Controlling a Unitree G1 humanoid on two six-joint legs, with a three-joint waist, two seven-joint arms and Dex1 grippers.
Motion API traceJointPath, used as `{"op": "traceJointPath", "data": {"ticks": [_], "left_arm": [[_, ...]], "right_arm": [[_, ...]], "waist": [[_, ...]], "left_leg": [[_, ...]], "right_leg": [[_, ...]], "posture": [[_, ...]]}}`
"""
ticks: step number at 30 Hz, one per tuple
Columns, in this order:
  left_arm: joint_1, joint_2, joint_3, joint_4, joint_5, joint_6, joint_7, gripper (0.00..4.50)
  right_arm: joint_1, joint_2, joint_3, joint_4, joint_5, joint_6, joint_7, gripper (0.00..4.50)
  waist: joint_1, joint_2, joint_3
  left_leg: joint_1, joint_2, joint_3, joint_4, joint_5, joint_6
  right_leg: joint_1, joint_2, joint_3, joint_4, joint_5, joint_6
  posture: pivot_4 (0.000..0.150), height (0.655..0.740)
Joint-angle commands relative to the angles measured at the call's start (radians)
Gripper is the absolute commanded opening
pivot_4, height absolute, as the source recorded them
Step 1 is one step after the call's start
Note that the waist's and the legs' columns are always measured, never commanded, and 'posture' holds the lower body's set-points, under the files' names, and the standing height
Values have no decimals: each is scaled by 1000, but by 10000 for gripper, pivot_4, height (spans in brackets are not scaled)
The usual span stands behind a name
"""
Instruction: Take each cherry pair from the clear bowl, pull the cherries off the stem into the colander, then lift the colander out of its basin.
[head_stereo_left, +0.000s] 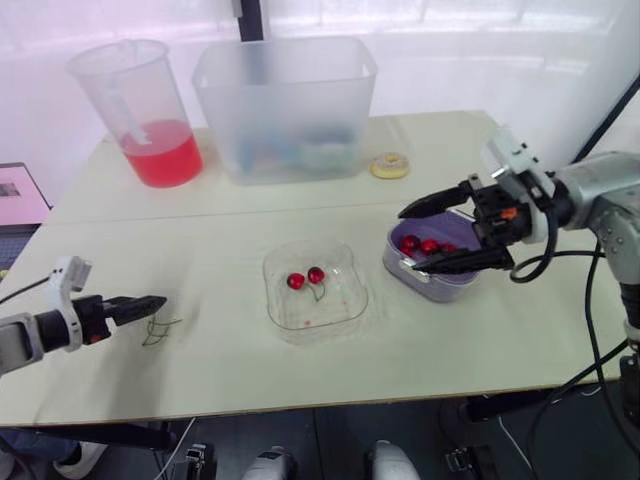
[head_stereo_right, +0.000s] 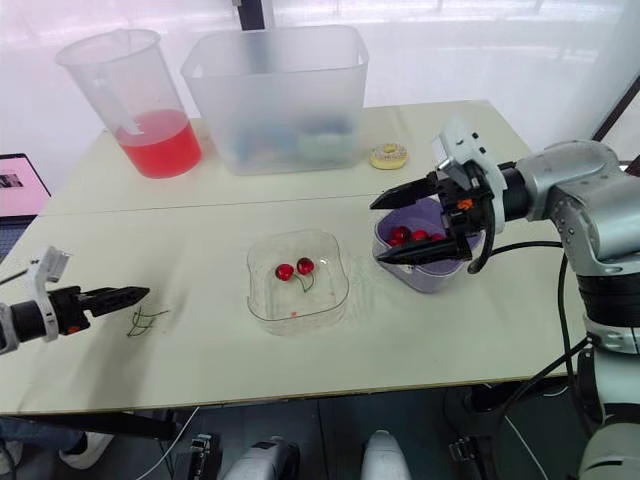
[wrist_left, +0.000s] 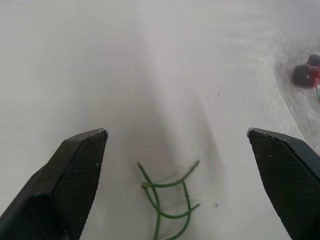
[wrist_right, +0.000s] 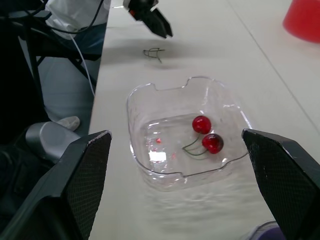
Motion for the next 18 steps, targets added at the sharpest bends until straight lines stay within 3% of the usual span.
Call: {"op": "traceJointPath", "data": {"ticks": [1, 7, 12, 18], "left_arm": [[-24, 52, 95, -39, -1, -30, -26, 44451], [-2, 83, 215, -299, -116, 15, -124, 44451], [130, 97, 215, -589, -147, 28, -182, 44451], [238, 63, 188, -732, 20, -170, -181, 44451]], "right_arm": [[-5, -1, -21, -47, 27, 18, -15, 45000], [-26, 29, -4, -65, 38, 66, -62, 45000], [-109, 148, 92, -25, -9, 82, -134, 45000], [-237, 298, 256, 72, -162, -31, -164, 45000]], "waist": [[0, 0, 0], [1, 0, 0], [-10, 1, 0], [-23, 1, 0]], "left_leg": [[0, 0, 0, 0, 0, 0], [0, 0, 0, 0, 0, 0], [0, 0, 1, -2, 0, 0], [0, 1, 0, -2, 0, 0]], "right_leg": [[0, 0, 0, 0, 0, 0], [0, 0, 0, 0, 0, 0], [0, 0, 1, 0, 0, 0], [-1, 1, 1, -1, 0, 0]], "posture": [[1500, 7400], [1500, 7400], [1500, 7400], [1500, 7400]]}}
